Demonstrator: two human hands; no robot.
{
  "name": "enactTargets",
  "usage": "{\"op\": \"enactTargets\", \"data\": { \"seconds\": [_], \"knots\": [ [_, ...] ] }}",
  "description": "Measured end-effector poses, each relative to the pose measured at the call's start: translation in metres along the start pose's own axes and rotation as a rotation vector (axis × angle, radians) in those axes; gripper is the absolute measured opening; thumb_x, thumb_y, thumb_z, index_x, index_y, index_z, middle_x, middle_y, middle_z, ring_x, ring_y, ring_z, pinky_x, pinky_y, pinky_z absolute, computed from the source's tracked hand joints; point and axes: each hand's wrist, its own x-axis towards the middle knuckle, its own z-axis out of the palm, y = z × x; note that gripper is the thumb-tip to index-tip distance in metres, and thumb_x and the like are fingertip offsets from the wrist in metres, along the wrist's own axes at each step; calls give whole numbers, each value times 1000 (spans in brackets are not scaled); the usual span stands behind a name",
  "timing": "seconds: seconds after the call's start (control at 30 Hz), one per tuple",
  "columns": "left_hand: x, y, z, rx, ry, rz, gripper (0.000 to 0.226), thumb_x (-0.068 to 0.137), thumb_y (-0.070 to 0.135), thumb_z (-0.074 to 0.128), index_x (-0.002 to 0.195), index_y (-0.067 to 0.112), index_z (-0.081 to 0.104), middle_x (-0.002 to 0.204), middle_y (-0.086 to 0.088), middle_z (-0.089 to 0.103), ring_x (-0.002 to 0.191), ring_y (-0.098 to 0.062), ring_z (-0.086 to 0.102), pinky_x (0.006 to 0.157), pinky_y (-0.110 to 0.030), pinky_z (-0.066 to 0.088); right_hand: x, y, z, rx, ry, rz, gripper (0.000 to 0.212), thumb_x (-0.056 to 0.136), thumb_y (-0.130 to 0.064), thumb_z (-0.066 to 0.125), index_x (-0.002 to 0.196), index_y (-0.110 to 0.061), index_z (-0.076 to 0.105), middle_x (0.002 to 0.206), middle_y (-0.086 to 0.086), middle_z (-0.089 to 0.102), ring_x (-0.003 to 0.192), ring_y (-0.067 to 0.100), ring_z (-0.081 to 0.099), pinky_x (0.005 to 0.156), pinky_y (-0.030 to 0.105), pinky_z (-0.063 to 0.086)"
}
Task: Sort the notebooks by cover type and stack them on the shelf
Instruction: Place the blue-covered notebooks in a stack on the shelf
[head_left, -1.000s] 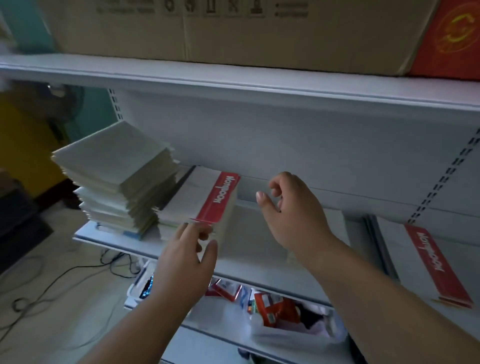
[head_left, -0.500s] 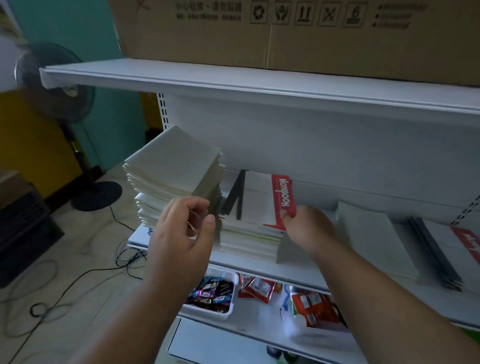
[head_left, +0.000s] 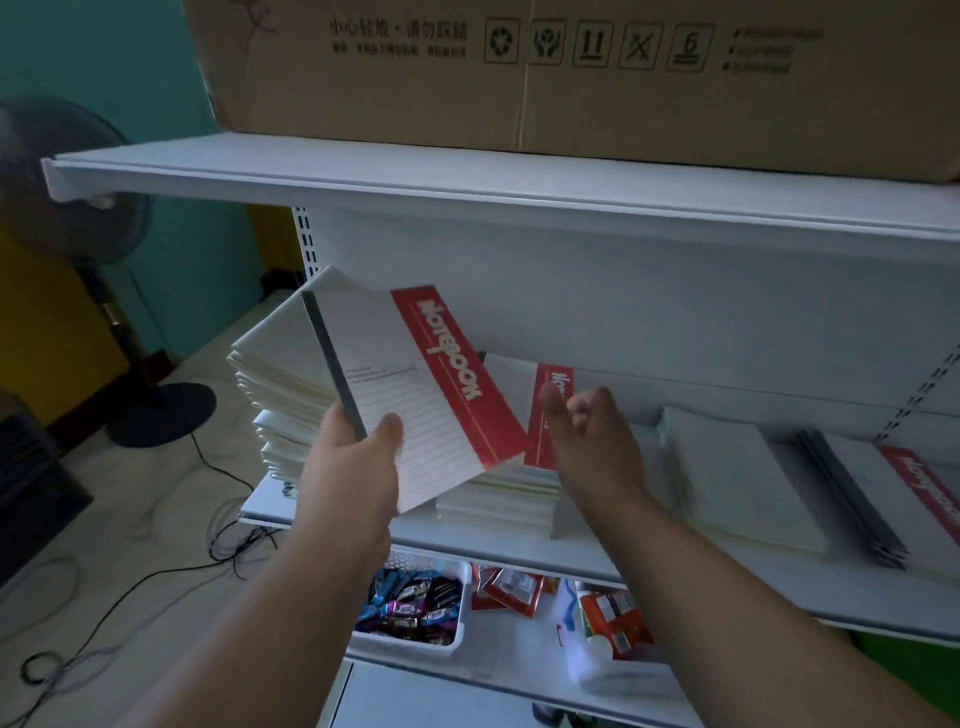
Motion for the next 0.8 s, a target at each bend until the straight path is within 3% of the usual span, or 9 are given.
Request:
{"op": "enactTargets", "data": {
  "seconds": [0.1,0.23,0.3,0.37,0.43,0.53,0.6,0.73,0.8],
  "knots": [
    [-1,-3,-4,34,44,117,25,102,18,53,102,42,58,98,16,70,97,-13,66,83,-40,55,23,31,3,-351,-89,61,63,82,-75,51,103,-16,57,93,0,62,80,19,63,71,32,48],
    [-1,0,-7,153,74,209,23,104,24,48,110,45,54,98,20,66,91,-5,62,66,-27,48,33,39,-9,-385,9,78,21,96,-26,46,96,-11,60,87,5,59,80,28,59,69,30,40],
    [-2,-1,-9,186,77,229,26,105,25,46,101,50,52,97,22,64,91,-3,61,67,-27,46,33,32,-19,-79,125,128,16,94,-14,42,90,-9,57,80,7,54,67,25,51,62,29,35],
    [-3,-2,-8,201,79,254,31,105,26,46,92,54,51,95,23,64,90,-1,60,68,-28,46,20,11,-23,456,54,197,18,95,-10,42,84,-11,56,69,7,51,50,18,41,49,25,29],
    [-3,-3,-3,186,75,273,29,104,28,47,91,53,52,94,24,65,90,0,61,70,-29,47,1,-9,-17,641,-64,195,15,99,-13,47,90,-14,59,66,3,55,47,14,41,44,22,29],
    [-3,-5,5,141,53,228,13,100,31,56,95,42,56,94,18,69,93,-7,65,80,-34,51,-25,-28,-4,321,-213,-3,11,98,-31,56,96,-22,63,80,-5,68,67,14,63,58,28,49],
    [-2,-7,7,120,23,161,16,98,22,60,100,39,58,96,15,72,95,-14,69,88,-43,55,-30,-30,1,145,-215,-88,24,95,-48,56,94,-25,61,84,-10,68,76,8,65,65,28,51],
    [-4,-8,3,126,9,163,27,100,15,55,97,42,56,97,16,71,96,-13,67,92,-46,55,0,-7,-5,-179,0,9,57,90,-71,43,101,-16,55,97,-1,65,82,16,61,61,28,38],
    [-6,-10,1,121,13,166,28,102,16,52,97,44,55,98,17,69,96,-12,66,92,-47,55,16,9,-5,-425,-88,98,74,85,-77,45,117,-11,54,113,6,63,98,23,61,69,30,38]
  ]
}}
